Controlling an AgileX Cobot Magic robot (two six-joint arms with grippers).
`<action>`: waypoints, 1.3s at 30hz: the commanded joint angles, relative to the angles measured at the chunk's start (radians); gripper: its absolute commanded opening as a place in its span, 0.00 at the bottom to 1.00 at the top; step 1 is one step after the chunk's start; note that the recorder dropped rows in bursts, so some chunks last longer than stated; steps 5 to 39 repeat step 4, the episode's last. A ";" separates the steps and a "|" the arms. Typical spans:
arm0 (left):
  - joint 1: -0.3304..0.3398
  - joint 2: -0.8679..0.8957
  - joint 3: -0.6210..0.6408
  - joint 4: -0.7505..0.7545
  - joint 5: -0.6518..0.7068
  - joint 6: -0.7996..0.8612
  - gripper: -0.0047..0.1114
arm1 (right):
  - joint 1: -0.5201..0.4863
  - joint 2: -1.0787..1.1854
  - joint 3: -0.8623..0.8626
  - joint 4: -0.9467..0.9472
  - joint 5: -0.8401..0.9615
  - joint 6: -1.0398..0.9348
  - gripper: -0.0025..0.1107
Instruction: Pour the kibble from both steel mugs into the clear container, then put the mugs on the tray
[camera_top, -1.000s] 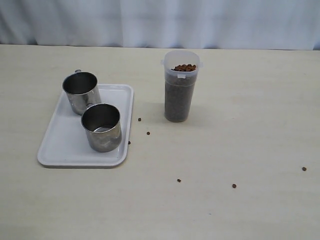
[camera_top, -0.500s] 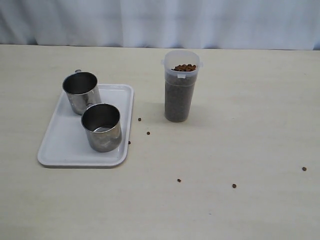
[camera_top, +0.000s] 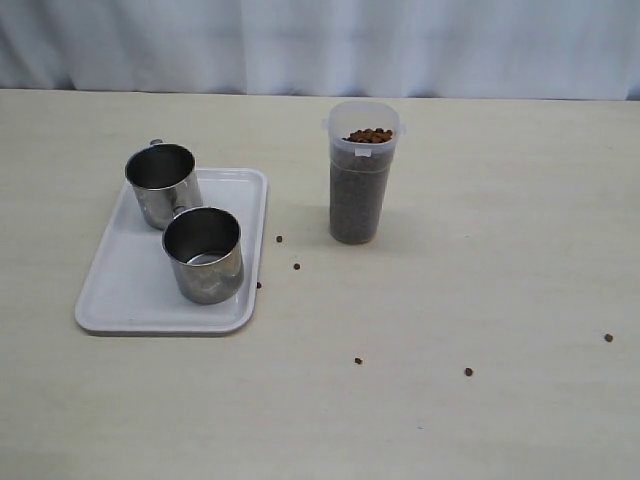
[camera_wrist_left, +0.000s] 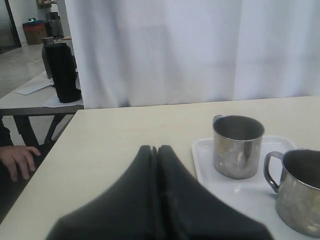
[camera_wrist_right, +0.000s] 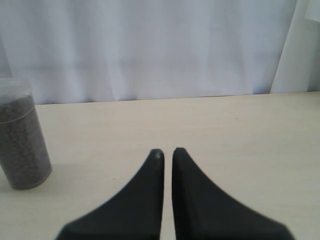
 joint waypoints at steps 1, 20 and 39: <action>-0.008 -0.002 0.003 -0.003 -0.010 -0.001 0.04 | -0.007 -0.002 0.003 -0.007 0.007 -0.006 0.06; -0.008 -0.002 0.003 -0.003 -0.010 -0.001 0.04 | -0.007 -0.002 0.003 -0.007 0.007 -0.006 0.06; -0.008 -0.002 0.003 -0.003 -0.010 -0.001 0.04 | -0.007 -0.002 0.003 -0.007 0.007 -0.006 0.06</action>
